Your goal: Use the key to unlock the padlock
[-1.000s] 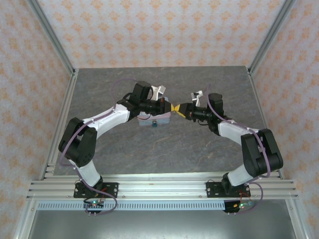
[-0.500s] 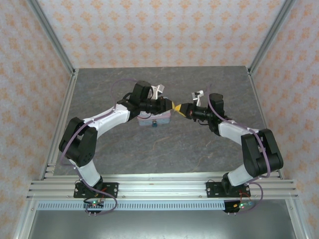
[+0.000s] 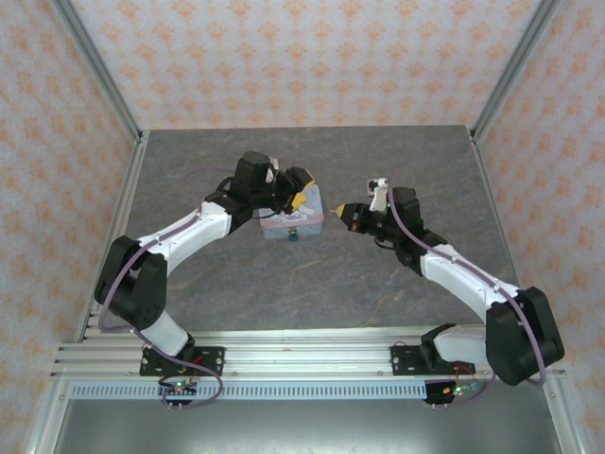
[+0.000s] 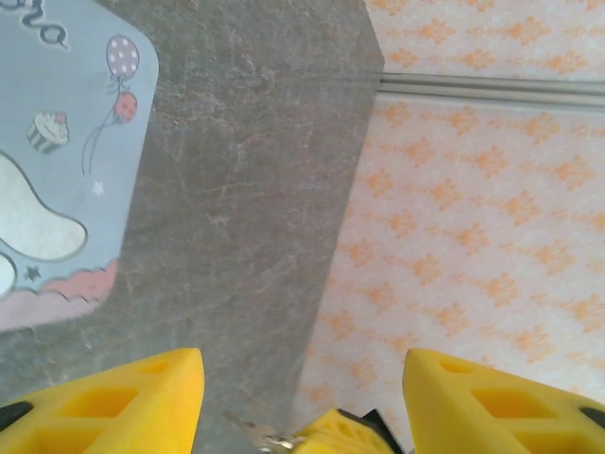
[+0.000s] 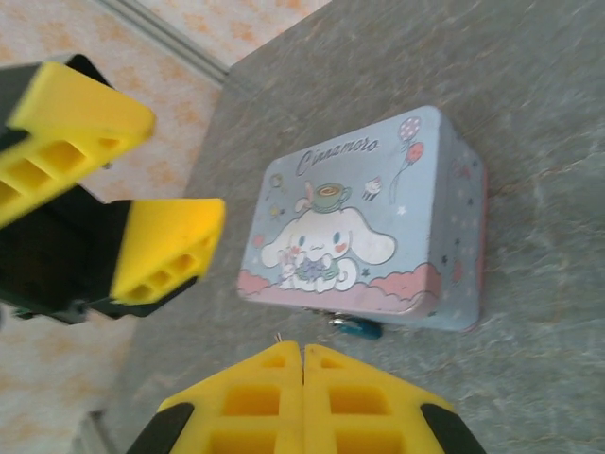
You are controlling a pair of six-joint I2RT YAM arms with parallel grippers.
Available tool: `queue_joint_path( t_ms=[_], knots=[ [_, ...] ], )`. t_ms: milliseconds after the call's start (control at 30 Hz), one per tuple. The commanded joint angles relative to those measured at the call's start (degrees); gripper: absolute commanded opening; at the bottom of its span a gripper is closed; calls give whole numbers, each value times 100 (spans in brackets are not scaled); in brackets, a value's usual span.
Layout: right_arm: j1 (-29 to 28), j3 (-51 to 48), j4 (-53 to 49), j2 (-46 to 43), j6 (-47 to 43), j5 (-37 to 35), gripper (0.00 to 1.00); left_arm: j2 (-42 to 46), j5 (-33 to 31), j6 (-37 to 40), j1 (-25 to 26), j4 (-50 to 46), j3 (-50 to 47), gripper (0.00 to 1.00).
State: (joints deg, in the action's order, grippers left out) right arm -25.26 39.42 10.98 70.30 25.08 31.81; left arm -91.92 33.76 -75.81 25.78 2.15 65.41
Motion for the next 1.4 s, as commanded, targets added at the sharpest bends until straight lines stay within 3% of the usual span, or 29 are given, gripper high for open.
queue_joint_path(
  t_ms=[0, 200, 1367],
  knots=[
    [-366, 149, -280, -218, -890, -1396, 0, 164, -141, -922, 41, -275, -105, 57],
    [-927, 190, -52, -412, -1414, -2209, 0, 118, -151, -1311, 168, -248, -177, 54],
    [-1157, 690, 176, 396, -1480, -1907, 0, -492, 51, -1542, 582, -23, 236, 26]
  ],
)
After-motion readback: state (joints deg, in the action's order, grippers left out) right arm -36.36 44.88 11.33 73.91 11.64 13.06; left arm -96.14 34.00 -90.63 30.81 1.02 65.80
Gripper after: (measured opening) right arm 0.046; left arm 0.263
